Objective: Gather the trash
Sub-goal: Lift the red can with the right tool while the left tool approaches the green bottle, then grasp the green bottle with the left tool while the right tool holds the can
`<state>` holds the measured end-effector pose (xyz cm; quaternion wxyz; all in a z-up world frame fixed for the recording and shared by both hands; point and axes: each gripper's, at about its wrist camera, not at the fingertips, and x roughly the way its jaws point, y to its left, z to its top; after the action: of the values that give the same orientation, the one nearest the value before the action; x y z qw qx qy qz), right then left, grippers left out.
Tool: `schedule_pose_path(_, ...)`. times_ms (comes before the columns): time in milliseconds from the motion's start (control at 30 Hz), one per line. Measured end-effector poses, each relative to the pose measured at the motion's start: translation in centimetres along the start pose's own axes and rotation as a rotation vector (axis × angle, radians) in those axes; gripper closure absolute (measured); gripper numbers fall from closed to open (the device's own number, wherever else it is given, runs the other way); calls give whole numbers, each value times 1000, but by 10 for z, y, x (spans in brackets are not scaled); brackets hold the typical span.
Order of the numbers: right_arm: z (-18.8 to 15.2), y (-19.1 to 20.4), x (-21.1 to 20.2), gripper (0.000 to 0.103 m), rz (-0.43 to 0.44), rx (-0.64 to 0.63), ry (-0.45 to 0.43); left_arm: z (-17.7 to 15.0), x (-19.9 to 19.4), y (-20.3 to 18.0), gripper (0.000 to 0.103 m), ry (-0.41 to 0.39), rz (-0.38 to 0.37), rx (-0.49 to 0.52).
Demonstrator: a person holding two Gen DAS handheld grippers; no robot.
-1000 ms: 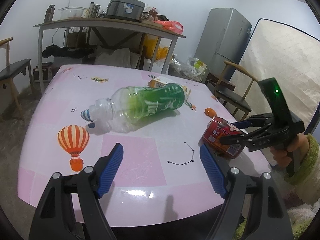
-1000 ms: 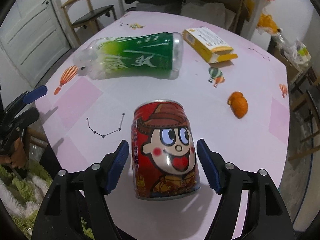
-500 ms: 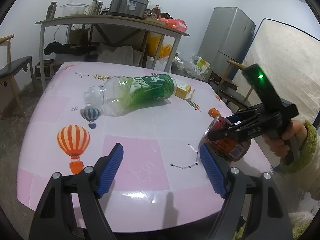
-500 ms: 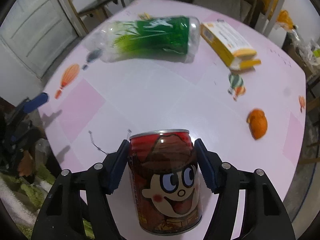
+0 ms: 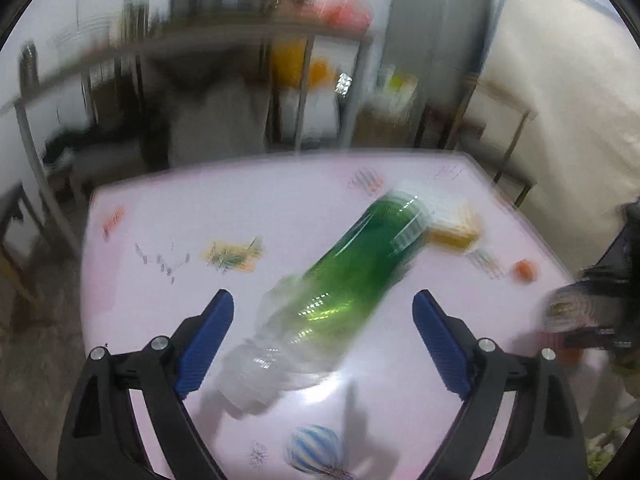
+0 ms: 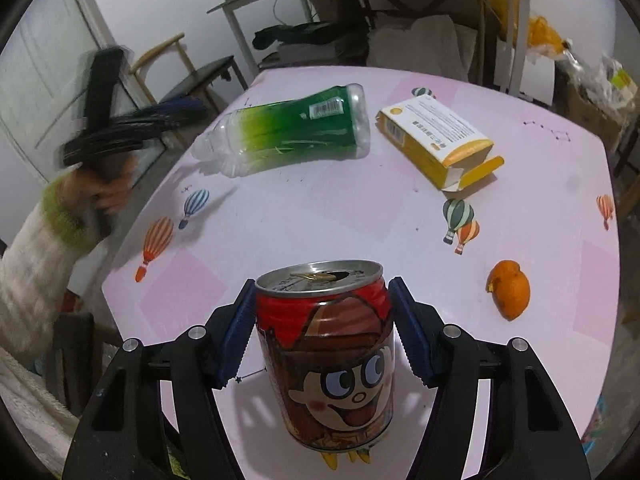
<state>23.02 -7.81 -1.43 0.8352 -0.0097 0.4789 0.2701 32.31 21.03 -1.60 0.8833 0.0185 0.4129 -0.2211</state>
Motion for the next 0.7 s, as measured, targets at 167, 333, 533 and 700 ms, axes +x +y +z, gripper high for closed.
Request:
schedule_pose_path(167, -2, -8, -5, 41, -1, 22, -16, -5, 36, 11, 28, 155, -26, 19)
schedule_pose_path(333, -5, -14, -8, 41, 14, 61, -60, -18, 30, -1, 39, 184, 28, -29)
schedule_pose_path(533, -17, -7, -14, 41, 5, 80, -182, -37, 17, -26, 39, 192, 23, -119)
schedule_pose_path(700, -37, 0, -27, 41, -26, 54, -250, -62, -6, -61, 39, 190, 11, -210)
